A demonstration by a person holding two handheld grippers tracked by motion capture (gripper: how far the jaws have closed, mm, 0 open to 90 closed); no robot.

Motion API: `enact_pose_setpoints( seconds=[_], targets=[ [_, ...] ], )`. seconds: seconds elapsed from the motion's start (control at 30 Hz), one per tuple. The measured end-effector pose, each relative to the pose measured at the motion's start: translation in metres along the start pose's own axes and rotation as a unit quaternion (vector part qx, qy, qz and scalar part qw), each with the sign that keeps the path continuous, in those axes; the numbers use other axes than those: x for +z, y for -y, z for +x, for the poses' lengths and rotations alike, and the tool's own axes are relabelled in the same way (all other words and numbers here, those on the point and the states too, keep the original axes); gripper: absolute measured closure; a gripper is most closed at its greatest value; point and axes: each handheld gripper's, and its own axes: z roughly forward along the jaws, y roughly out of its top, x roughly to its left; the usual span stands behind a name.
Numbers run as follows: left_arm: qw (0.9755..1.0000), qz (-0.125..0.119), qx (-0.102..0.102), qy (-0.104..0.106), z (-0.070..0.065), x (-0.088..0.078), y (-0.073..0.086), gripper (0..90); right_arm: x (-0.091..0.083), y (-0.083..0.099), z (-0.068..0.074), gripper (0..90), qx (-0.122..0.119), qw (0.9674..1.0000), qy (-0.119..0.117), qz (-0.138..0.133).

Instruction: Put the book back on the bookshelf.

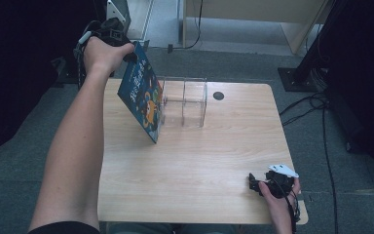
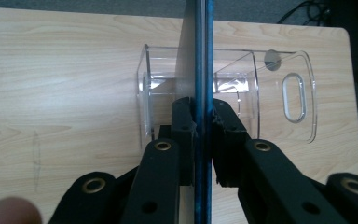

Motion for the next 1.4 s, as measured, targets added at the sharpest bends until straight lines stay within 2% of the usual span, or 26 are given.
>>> enact_pose_setpoints(
  seconds=[0.07,0.2,0.27,0.5,0.57,0.6,0.63,0.67,0.73,0.97,1.17,1.27,1.4],
  targets=[
    [0.9999,0.004,0.001,0.01,0.002,0.0,0.0,75.2,0.0,0.0,0.0,0.0,0.0,1.0,0.0,0.0],
    [0.9999,0.004,0.001,0.015,0.004,0.0,0.002,72.5,0.0,0.0,0.0,0.0,0.0,1.0,0.0,0.0],
    [0.9999,0.002,0.0,0.013,0.005,0.0,0.003,68.9,0.0,0.0,0.0,0.0,-0.001,1.0,0.0,0.0],
    [0.9999,0.005,0.0,0.01,0.01,-0.002,0.006,66.9,0.0,0.0,0.0,0.0,0.0,1.0,0.0,0.0],
    [1.0,0.008,0.001,0.004,0.011,-0.002,0.008,68.0,0.0,0.0,0.0,0.0,-0.001,1.0,0.0,0.0],
    [1.0,0.008,0.001,0.004,0.011,-0.002,0.008,74.4,0.0,0.0,0.0,0.0,0.0,1.0,0.0,0.0],
    [0.9999,0.014,0.003,-0.001,0.012,-0.002,0.009,74.4,0.0,0.0,0.0,0.0,0.0,1.0,0.0,0.0],
    [0.9999,0.014,-0.005,0.0,0.014,-0.002,0.01,82.0,0.0,0.0,0.0,0.0,-0.001,1.0,0.0,0.0],
    [0.9999,0.012,-0.002,-0.009,0.015,-0.002,0.01,83.8,0.0,0.0,0.0,0.0,-0.001,1.0,0.0,0.0],
    [0.9991,0.011,-0.038,-0.015,0.021,-0.002,0.009,84.5,0.0,0.0,0.0,0.0,-0.001,1.0,0.0,0.0],
    [0.9977,-0.003,-0.067,0.008,0.035,0.002,0.009,84.6,0.0,0.0,0.0,0.0,-0.001,1.0,0.0,0.0],
    [0.9974,-0.006,-0.071,0.01,0.04,0.002,0.009,84.7,0.0,0.0,0.0,0.0,0.0,1.0,0.0,0.0],
    [0.9982,-0.006,-0.059,0.011,0.043,0.002,0.01,84.1,0.0,0.0,0.0,0.0,0.0,1.0,0.0,0.0]
  ],
)
